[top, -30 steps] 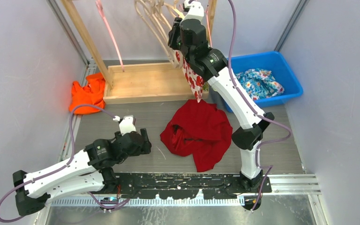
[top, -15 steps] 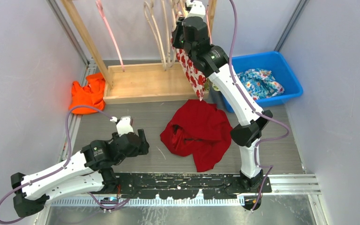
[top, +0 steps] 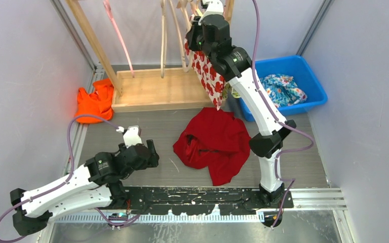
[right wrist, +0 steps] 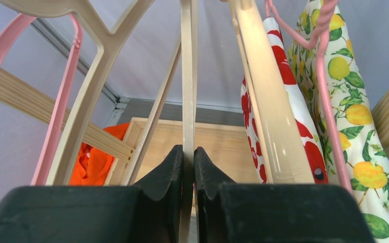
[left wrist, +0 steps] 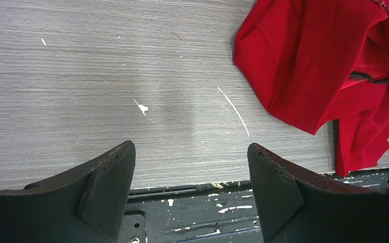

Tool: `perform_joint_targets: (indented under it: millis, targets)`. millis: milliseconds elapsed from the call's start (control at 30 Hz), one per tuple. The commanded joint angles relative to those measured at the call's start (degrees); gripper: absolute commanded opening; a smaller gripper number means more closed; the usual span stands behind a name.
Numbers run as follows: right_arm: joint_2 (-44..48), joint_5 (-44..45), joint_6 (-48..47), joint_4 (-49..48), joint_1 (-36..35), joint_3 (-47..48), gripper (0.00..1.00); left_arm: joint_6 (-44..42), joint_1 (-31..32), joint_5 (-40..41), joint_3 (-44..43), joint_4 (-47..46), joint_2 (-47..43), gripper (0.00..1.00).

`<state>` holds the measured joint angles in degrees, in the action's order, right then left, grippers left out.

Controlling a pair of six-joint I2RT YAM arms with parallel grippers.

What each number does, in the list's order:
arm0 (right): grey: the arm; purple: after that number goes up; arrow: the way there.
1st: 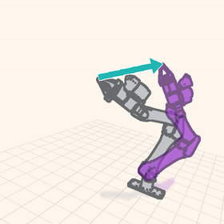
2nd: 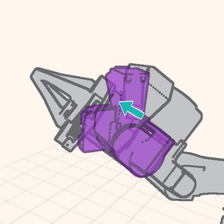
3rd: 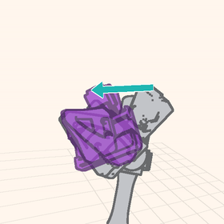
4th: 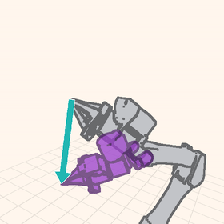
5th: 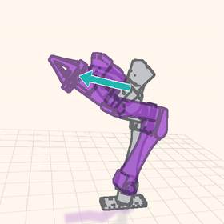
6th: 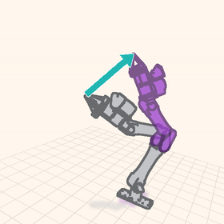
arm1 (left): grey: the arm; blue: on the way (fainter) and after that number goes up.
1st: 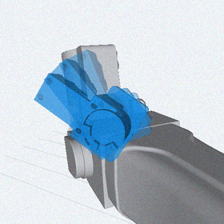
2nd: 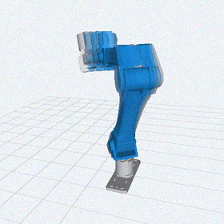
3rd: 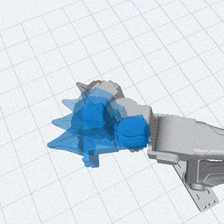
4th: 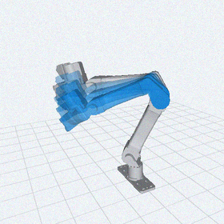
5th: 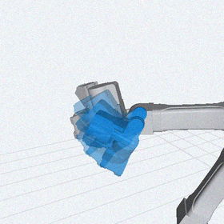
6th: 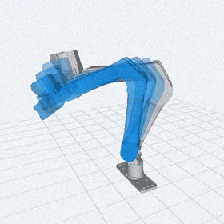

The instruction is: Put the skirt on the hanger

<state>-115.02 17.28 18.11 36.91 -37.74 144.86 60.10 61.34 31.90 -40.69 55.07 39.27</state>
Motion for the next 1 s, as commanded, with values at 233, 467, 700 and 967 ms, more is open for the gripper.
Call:
perform_joint_targets:
  millis: [233, 467, 700, 967]
  targets:
    - [4.86, -5.07, -6.25, -2.67, -0.37, 1.35, 0.01, 1.07, -0.18, 1.67, -1.26, 0.03, -0.33, 0.81]
    - [7.21, -6.91, -8.26, -2.21, -0.87, 0.92, 0.01, 1.25, -0.26, 1.68, -0.31, -0.82, -1.13, 0.81]
    - [10.18, -7.82, -10.03, -1.08, -1.67, -1.76, 0.01, 0.92, -0.23, 1.28, -1.01, -1.74, 1.30, 0.81]
    - [22.76, -4.97, -10.02, -1.44, -1.77, -19.86, 0.01, 0.76, -0.26, 0.58, -0.89, -3.39, 2.71, 0.81]
